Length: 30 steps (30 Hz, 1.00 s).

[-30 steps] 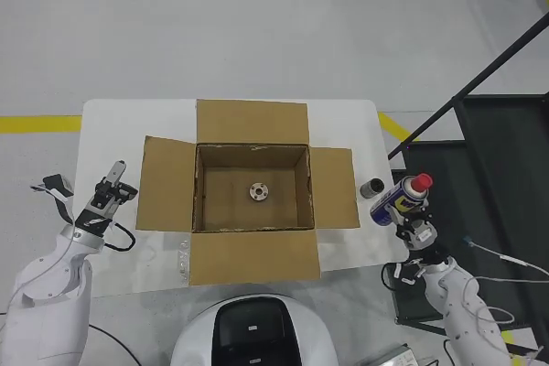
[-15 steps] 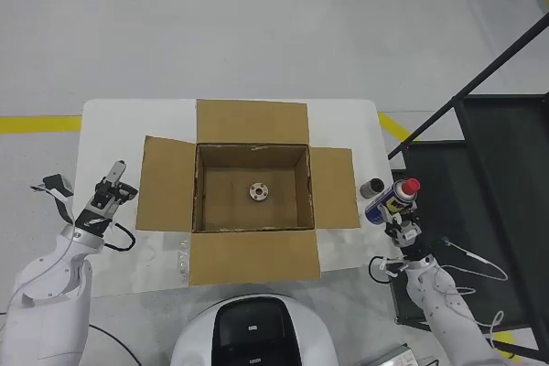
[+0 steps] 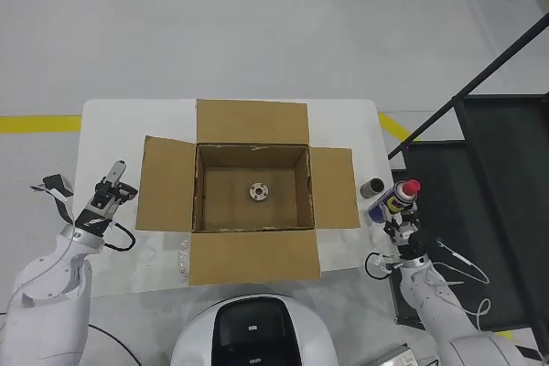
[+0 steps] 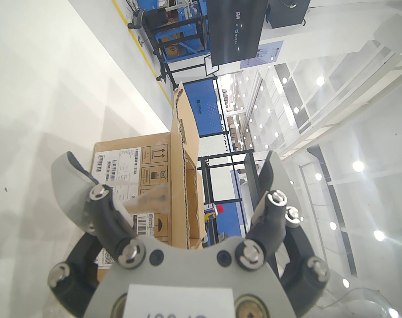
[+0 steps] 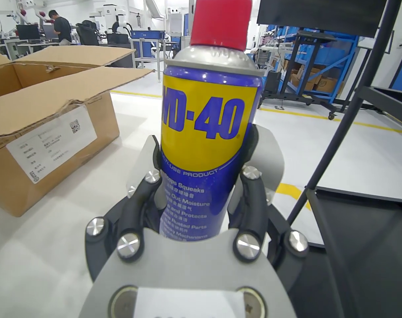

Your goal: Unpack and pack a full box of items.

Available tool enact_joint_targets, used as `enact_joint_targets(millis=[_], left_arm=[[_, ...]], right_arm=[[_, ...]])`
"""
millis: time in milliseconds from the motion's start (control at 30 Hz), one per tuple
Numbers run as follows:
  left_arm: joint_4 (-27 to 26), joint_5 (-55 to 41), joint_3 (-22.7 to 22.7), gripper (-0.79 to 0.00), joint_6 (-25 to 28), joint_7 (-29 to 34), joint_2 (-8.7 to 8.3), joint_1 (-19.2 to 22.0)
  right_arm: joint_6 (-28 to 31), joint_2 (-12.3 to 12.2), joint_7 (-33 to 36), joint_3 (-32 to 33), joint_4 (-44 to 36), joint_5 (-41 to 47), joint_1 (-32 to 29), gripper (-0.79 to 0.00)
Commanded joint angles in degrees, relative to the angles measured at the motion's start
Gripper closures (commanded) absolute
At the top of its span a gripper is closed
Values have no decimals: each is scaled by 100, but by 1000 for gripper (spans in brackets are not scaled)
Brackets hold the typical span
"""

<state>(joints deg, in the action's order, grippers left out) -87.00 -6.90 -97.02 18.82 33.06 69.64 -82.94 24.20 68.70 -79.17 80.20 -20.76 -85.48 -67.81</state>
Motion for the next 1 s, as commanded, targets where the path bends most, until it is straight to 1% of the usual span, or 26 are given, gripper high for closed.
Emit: enact_joint_targets(millis=[0,333,767,800,967], left_arm=[[0,0,0,-785,0,0,0,0],[0,0,0,-785,0,0,0,0],[0,0,0,-785,0,0,0,0],[0,0,0,-785,0,0,0,0],[0,0,0,-785,0,0,0,0]], right_arm=[[-15,23,46,-37,132,19,89,0],[-131,125,221,-210,534,92,273,0],[-203,182,243,-323,690,239,299,0],[-207,186,242,-333,695,247,296,-120],[-199,200,124,-397,700,239,237,-385]])
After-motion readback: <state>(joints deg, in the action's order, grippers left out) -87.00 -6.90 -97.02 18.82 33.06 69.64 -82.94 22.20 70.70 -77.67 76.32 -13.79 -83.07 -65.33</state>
